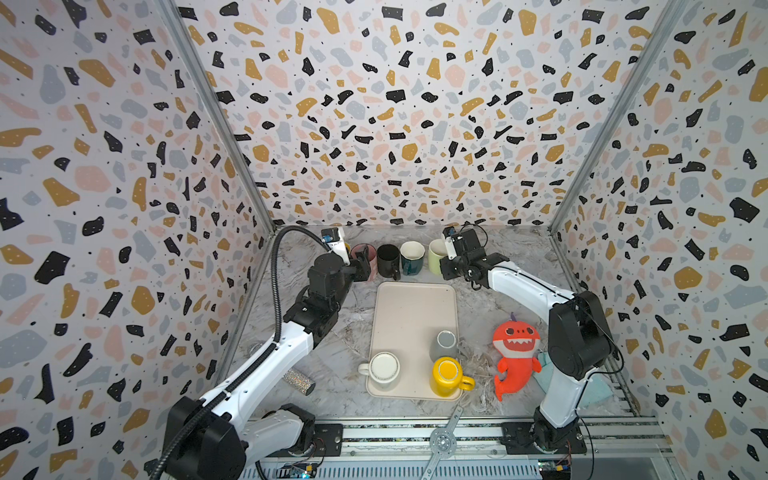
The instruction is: Turn the mug right side up
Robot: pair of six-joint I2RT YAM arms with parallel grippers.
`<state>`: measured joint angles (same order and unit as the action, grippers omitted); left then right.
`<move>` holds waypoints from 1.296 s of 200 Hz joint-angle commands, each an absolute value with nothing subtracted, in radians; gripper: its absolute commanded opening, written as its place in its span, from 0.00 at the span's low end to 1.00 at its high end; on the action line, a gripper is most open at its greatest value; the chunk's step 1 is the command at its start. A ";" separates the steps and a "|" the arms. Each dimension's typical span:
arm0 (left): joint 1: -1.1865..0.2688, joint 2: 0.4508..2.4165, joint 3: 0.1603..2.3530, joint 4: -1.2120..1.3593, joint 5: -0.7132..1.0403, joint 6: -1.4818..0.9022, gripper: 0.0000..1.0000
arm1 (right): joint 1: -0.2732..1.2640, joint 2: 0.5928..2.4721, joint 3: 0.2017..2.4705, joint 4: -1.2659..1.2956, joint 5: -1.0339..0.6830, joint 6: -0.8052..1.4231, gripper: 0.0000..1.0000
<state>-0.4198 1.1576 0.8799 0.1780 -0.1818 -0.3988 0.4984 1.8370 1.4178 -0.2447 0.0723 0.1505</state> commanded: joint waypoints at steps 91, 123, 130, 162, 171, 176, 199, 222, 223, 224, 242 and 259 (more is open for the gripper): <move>-0.384 1.164 0.906 0.204 -0.078 -0.446 0.59 | 0.495 1.882 1.422 -0.077 0.103 0.166 0.00; -0.379 1.163 0.902 0.204 -0.078 -0.446 0.59 | 0.495 1.893 1.408 -0.068 0.118 0.163 0.00; -0.380 1.164 0.901 0.204 -0.078 -0.446 0.59 | 0.495 1.897 1.404 -0.066 0.118 0.163 0.00; -0.376 1.165 0.899 0.207 -0.074 -0.448 0.59 | 0.497 1.907 1.393 -0.057 0.129 0.164 0.00; -0.377 1.165 0.897 0.207 -0.075 -0.448 0.59 | 0.497 1.910 1.389 -0.053 0.132 0.164 0.00; -0.376 1.165 0.897 0.207 -0.075 -0.449 0.59 | 0.497 1.909 1.387 -0.051 0.135 0.164 0.00; -0.374 1.167 0.894 0.209 -0.072 -0.451 0.59 | 0.497 1.914 1.381 -0.047 0.135 0.163 0.00; -0.374 1.167 0.894 0.209 -0.070 -0.451 0.59 | 0.500 1.920 1.379 -0.049 0.138 0.163 0.00; -0.374 1.167 0.894 0.209 -0.070 -0.451 0.59 | 0.500 1.920 1.378 -0.050 0.138 0.163 0.00; -0.374 1.167 0.894 0.209 -0.070 -0.451 0.59 | 0.500 1.920 1.378 -0.050 0.139 0.163 0.00; -0.374 1.167 0.892 0.208 -0.071 -0.452 0.59 | 0.505 1.919 1.371 -0.048 0.146 0.160 0.12; -0.371 1.167 0.891 0.210 -0.071 -0.451 0.59 | 0.511 1.920 1.367 -0.047 0.150 0.155 0.23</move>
<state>-0.3801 1.1675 0.8799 0.1787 -0.0849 -0.4465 0.5022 1.9408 1.3636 -0.1013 0.1238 0.1535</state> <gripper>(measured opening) 0.589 0.174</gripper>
